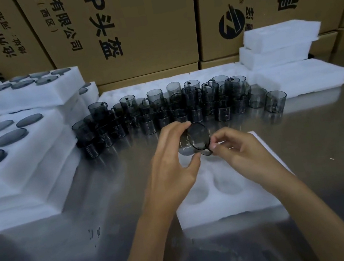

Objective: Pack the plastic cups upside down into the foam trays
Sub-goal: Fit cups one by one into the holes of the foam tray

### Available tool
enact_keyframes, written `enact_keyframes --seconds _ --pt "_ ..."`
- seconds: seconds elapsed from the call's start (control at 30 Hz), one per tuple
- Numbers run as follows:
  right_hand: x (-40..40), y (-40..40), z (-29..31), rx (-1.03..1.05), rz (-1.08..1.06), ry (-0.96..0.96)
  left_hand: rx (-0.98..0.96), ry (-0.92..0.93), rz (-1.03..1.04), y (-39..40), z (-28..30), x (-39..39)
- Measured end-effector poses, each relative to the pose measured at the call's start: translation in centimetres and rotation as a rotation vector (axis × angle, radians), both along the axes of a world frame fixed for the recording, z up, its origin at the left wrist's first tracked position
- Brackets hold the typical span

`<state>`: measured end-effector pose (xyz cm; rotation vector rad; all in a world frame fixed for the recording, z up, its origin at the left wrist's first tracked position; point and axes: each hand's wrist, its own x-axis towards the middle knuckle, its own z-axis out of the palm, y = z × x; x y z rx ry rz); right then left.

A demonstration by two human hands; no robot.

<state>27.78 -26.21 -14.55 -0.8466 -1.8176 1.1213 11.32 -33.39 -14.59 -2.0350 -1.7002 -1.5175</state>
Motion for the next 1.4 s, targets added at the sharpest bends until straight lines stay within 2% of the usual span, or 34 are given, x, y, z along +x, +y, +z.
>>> enact_keyframes --seconds 0.2,0.53,0.7,0.83,1.0,1.3,1.4 --pt "-0.2 -0.1 -0.4 -0.051 0.028 -0.003 -0.009 -0.059 0.011 -0.2 0.2 -0.1" --pt "0.2 -0.1 -0.5 -0.020 0.036 -0.020 -0.055 -0.058 -0.026 -0.1 0.2 -0.3" --pt "0.2 -0.5 -0.3 -0.028 0.050 -0.018 -0.174 -0.224 -0.112 -0.2 0.4 -1.3" --pt "0.2 -0.8 -0.1 -0.082 0.090 -0.012 -0.284 -0.442 -0.178 -0.5 0.6 -2.8" --pt "0.2 -1.0 -0.1 -0.011 0.109 -0.135 -0.427 -0.619 -0.194 -0.8 0.5 -3.6" --pt "0.2 -0.6 -0.2 0.018 0.076 -0.157 -0.521 -0.632 -0.282 -0.6 0.0 -3.5" --pt "0.2 -0.5 -0.5 0.029 0.056 -0.179 -0.541 -0.544 -0.248 -0.4 -0.4 -3.4"
